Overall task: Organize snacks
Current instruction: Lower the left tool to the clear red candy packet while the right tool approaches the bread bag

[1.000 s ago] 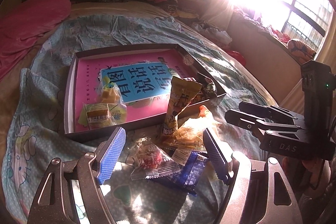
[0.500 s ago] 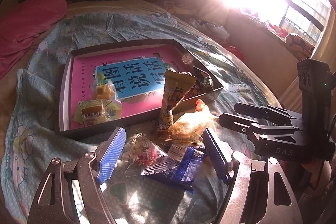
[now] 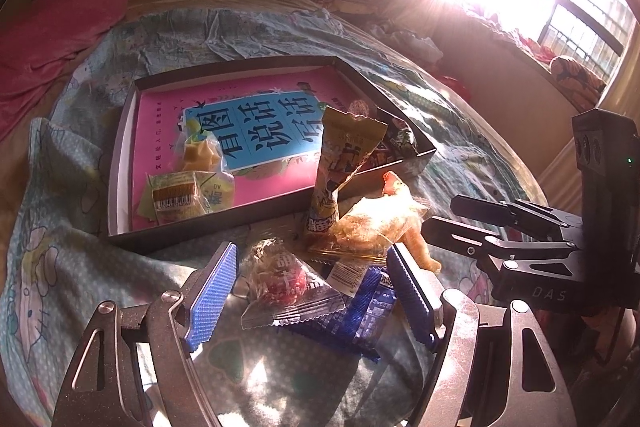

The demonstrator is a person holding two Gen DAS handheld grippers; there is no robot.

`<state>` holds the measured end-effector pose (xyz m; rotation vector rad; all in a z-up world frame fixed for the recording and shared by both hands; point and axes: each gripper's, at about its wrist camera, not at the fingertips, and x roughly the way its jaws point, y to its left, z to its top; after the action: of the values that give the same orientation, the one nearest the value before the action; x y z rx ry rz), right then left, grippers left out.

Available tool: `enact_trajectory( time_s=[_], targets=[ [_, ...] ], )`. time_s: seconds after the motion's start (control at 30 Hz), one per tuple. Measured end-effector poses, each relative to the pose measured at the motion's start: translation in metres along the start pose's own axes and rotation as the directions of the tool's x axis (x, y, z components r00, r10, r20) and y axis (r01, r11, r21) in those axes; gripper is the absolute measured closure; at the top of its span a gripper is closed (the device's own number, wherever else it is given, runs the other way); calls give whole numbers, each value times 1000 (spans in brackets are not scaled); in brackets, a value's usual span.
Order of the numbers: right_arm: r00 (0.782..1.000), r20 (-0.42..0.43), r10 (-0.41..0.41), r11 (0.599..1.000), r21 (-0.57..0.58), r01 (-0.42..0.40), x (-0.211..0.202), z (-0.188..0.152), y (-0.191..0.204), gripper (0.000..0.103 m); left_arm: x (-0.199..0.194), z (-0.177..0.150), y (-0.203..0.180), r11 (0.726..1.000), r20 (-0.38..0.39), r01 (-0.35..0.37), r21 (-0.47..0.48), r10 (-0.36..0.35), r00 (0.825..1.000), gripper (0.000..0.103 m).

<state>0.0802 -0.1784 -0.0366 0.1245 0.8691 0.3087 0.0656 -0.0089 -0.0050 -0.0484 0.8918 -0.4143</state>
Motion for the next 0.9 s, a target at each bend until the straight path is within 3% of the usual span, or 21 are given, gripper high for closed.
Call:
enact_trajectory(
  time_s=[0.53,0.8,0.9],
  targets=[
    [998,-56,22,999,38,-20,24,-6,-6,43,18,-4,19,996,-59,-47,-77,43,997,26],
    [994,-84,76,995,73,-70,40,-10,-10,43,27,-6,29,990,-90,-48,-133,36,995,26],
    [992,-76,98,993,67,-93,40,-9,-11,51,31,-6,31,988,-101,-40,-150,25,995,26]
  ],
)
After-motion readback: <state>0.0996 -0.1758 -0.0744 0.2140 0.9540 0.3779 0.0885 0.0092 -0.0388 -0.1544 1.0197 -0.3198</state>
